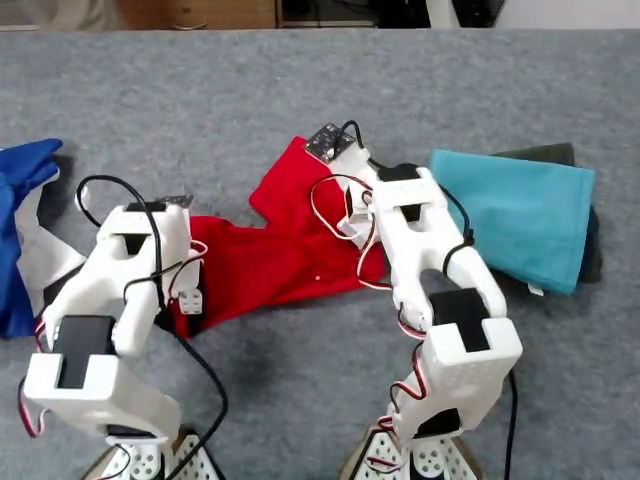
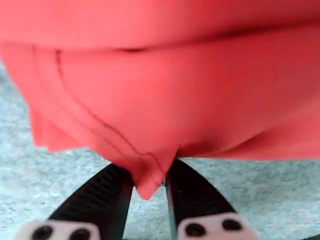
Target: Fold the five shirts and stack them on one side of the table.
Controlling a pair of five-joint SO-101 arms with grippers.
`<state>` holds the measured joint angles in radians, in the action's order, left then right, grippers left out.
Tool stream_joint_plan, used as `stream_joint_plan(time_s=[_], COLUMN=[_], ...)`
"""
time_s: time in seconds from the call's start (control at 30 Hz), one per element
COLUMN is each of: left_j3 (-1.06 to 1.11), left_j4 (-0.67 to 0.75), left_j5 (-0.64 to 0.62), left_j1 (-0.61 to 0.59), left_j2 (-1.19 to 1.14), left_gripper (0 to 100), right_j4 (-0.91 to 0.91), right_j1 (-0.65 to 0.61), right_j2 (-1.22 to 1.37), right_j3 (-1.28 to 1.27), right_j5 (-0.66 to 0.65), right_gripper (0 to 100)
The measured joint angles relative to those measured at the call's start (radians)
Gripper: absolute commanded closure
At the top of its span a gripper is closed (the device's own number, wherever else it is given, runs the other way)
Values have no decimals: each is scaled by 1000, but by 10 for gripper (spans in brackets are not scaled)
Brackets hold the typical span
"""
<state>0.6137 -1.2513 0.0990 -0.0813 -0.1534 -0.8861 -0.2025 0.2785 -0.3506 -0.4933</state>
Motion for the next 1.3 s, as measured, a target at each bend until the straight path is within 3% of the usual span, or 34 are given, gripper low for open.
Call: stream_joint_plan(time_s=[0.2,0.53,0.77,0.83,1.03,1.3], left_j3=[-140,-344,-364,-364,-364,-353], left_j4=[-124,-427,-491,-491,-496,-496], left_j5=[-2,-3,-3,-3,64,137], left_j1=[-3,-3,-141,-198,-313,-428], left_j2=[35,322,539,601,764,873], left_gripper=[982,982,982,982,982,982], right_j4=[0,-72,-249,-301,-368,-350], right_j1=[0,-5,12,15,35,-71], right_j2=[0,-109,-417,-502,-686,-710], right_j3=[0,-2,-5,-5,-5,-5], right_j5=[0,-21,-31,-31,-29,-26], right_gripper=[997,995,749,736,747,942])
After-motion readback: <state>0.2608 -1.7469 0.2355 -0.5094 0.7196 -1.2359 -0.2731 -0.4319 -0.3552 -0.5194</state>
